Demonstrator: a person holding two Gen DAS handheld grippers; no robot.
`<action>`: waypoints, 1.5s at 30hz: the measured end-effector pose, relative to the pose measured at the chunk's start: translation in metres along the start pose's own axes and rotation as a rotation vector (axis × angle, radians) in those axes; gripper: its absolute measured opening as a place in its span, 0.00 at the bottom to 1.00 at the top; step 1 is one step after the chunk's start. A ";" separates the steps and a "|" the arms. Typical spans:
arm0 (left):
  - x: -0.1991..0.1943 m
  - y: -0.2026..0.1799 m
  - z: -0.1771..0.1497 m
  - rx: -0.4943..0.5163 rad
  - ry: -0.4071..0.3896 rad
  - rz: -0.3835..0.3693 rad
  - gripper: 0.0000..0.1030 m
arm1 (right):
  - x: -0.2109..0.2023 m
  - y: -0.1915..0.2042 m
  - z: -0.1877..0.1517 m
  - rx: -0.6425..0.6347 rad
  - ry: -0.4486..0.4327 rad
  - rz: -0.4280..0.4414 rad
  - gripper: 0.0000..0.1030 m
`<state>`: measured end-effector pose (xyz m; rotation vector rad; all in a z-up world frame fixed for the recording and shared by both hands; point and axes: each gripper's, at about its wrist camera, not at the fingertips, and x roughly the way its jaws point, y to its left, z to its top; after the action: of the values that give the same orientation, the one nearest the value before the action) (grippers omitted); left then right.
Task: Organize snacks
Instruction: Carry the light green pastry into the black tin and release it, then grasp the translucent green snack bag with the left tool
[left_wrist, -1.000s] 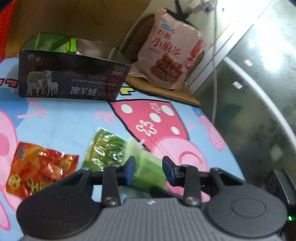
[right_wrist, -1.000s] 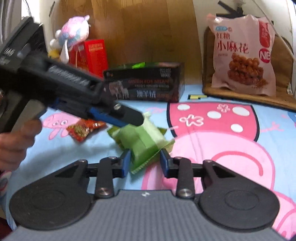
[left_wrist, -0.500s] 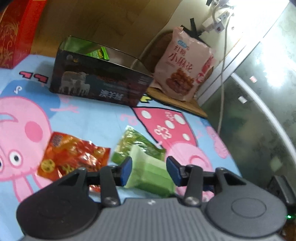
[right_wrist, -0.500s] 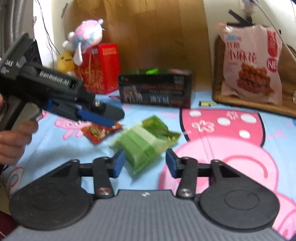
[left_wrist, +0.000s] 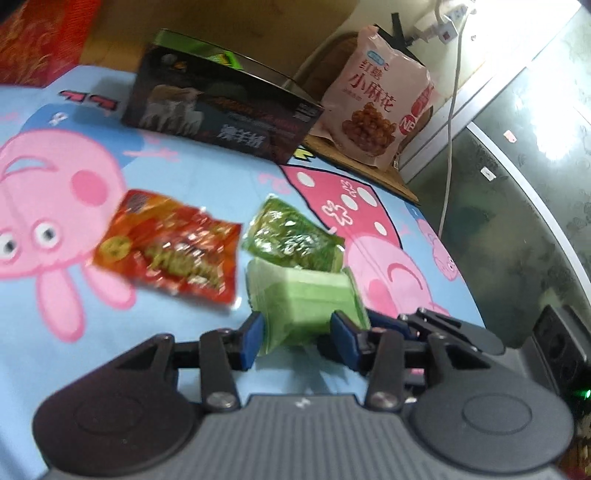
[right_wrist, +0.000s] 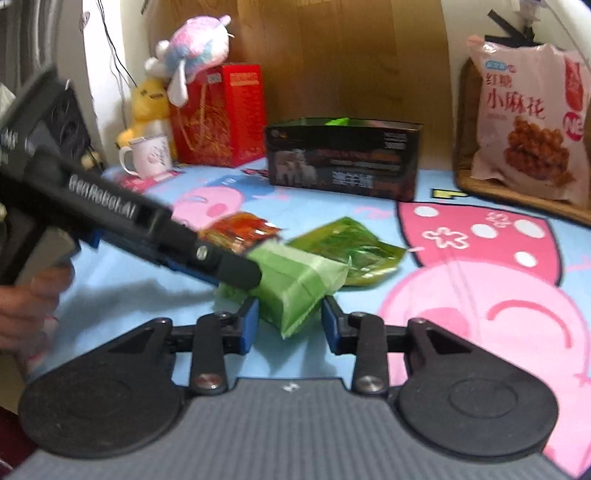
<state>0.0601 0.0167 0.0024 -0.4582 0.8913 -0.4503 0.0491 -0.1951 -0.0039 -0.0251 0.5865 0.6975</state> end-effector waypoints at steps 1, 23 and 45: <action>-0.004 0.002 0.001 -0.012 -0.010 0.000 0.39 | 0.000 0.002 0.002 -0.006 -0.006 0.010 0.37; 0.065 -0.011 0.204 0.028 -0.230 0.120 0.40 | 0.100 -0.089 0.148 -0.018 -0.201 -0.078 0.40; 0.059 0.004 0.069 -0.025 0.015 -0.024 0.35 | 0.026 -0.137 0.014 0.539 -0.006 0.161 0.46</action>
<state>0.1495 0.0009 0.0002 -0.4891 0.9079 -0.4660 0.1559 -0.2822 -0.0285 0.5296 0.7610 0.6759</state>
